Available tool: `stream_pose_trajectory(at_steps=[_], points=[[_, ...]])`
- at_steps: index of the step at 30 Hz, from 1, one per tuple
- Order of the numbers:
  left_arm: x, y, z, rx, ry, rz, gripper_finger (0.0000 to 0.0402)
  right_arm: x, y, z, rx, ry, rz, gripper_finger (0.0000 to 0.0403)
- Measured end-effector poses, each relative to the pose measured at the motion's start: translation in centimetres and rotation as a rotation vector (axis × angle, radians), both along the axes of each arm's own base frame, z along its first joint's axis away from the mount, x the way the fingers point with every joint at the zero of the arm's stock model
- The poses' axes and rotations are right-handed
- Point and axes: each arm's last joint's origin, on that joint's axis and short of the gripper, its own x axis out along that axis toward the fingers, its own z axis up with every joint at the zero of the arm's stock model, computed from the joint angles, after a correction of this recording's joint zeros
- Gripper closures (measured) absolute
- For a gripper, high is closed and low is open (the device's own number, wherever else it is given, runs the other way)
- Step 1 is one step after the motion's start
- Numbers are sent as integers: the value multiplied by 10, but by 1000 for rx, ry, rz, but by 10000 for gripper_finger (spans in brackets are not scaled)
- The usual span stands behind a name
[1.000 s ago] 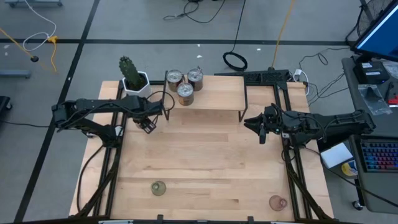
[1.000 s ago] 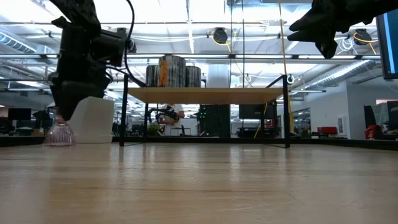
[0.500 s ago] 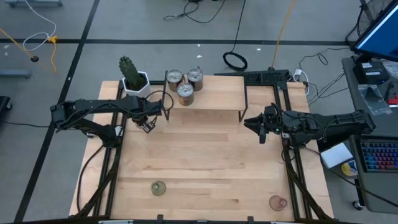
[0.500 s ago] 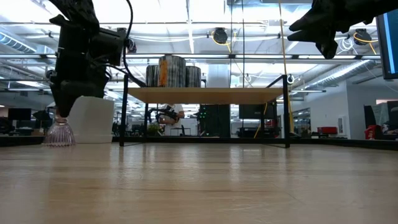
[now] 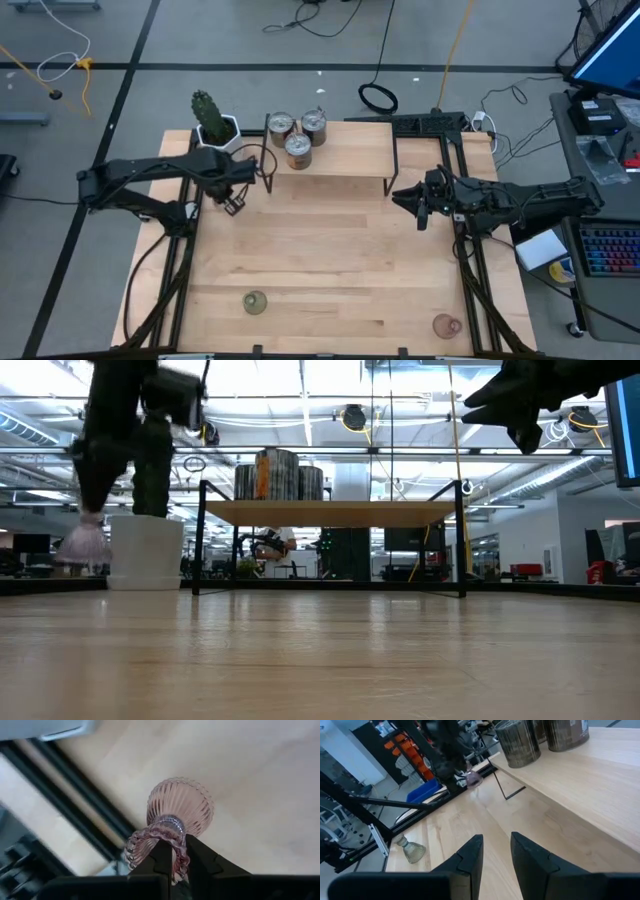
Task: Pick & Place candle stick holders
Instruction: Put the top pink glass candle holder on the shelf
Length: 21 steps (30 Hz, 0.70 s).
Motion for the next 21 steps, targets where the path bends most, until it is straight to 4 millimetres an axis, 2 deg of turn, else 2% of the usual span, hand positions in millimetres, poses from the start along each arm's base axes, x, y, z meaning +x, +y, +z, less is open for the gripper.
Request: stream_pose_trajectory(at_steps=[4,8,14,18,21], points=[[5,-13,33,-79,-90,-48,374,1,0,4,5,-44,3,313],[18,-28,67,-116,-257,-91,374,5,1,13,-10,-139,10,313],[40,-53,111,-97,-569,-144,374,26,7,17,-211,-199,188,313],[56,-66,129,-48,-786,-156,374,49,9,10,-294,-196,200,313],[69,-73,133,-35,-881,-158,374,65,10,4,-342,-187,208,309]])
